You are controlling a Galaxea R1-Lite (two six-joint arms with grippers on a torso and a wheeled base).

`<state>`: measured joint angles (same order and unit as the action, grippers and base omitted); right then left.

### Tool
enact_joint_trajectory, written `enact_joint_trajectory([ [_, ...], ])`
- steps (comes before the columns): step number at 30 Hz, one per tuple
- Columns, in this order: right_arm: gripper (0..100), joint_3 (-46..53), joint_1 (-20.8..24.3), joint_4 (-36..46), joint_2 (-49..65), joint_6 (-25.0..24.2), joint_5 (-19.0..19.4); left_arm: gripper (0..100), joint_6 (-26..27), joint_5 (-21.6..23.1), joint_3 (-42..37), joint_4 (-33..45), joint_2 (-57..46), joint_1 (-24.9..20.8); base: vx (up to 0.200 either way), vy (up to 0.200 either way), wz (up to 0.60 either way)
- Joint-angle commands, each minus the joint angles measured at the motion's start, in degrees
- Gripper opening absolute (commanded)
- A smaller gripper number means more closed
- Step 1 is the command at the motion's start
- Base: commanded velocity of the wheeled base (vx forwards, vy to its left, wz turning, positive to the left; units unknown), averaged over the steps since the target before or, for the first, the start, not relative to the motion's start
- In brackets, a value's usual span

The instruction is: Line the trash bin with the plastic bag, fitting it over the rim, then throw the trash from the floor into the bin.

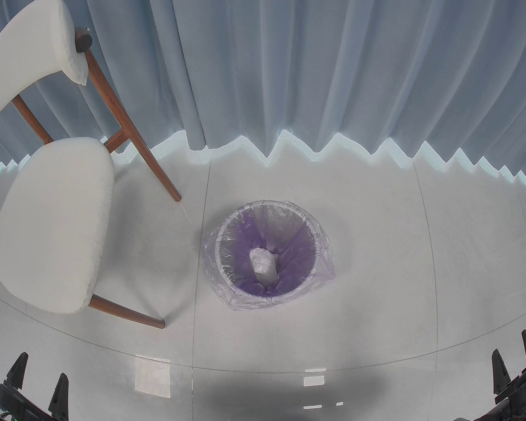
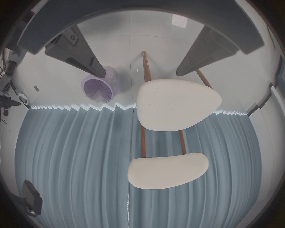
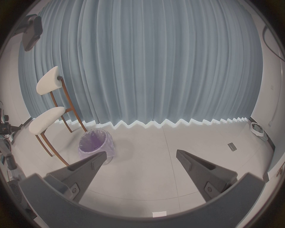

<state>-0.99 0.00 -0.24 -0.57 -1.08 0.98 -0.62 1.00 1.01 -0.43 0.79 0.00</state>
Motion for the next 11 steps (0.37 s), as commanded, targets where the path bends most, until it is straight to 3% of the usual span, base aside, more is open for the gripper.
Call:
enact_joint_trajectory([
  [1, 100, 1.0, 0.0, 0.1, 0.6, 0.7, 0.0, 100, 1.0, -0.6, -0.9, 0.6, -0.8, 0.0, 0.0, 0.0, 0.0],
  [11, 100, 1.0, 0.0, 0.1, 0.6, 1.2, 0.0, 100, 1.1, -0.6, -0.9, 0.6, -0.8, 0.0, 0.0, 0.0, 0.0],
])
